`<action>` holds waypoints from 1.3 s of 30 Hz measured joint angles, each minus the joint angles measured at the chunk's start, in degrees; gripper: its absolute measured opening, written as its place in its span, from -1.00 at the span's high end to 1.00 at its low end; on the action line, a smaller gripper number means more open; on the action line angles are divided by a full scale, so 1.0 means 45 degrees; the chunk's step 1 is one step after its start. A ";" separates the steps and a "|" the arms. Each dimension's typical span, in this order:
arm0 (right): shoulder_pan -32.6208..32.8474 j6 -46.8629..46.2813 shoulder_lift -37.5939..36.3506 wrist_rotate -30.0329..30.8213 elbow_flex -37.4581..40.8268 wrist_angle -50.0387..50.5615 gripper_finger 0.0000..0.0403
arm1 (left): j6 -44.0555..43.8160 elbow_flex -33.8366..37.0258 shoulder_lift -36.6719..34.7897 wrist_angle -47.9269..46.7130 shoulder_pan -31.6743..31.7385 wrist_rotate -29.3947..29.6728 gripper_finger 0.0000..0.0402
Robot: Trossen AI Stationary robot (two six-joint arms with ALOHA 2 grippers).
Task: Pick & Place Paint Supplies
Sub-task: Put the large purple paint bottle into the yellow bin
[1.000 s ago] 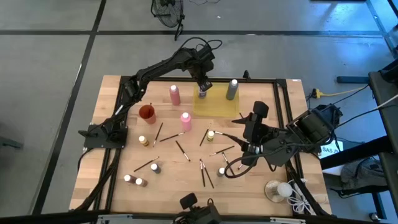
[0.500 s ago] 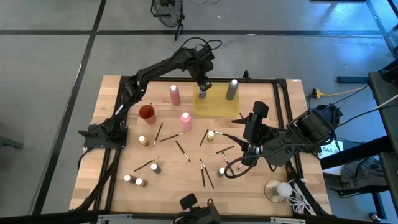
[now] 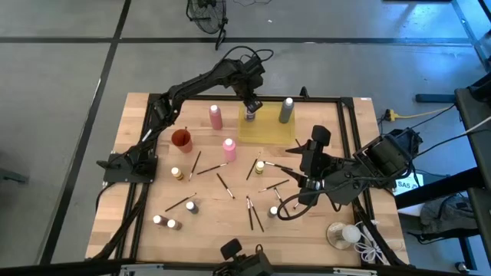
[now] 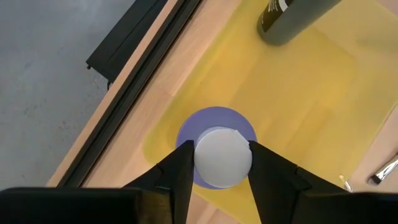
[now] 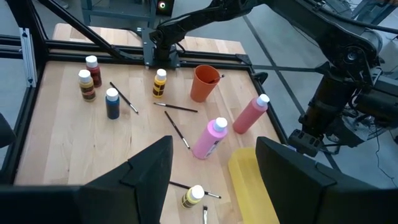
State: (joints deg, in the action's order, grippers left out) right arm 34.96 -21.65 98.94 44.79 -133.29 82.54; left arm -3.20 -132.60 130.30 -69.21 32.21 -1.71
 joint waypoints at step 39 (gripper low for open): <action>-0.0004 0.0005 0.0008 0.0006 0.0000 0.0005 -0.16 | 0.0374 0.0000 -0.0016 -0.0180 0.0000 -0.0501 -0.11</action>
State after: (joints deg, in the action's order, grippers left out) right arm 34.94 -21.63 98.97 44.82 -133.29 82.56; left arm -1.52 -132.60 130.23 -70.02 32.21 -3.97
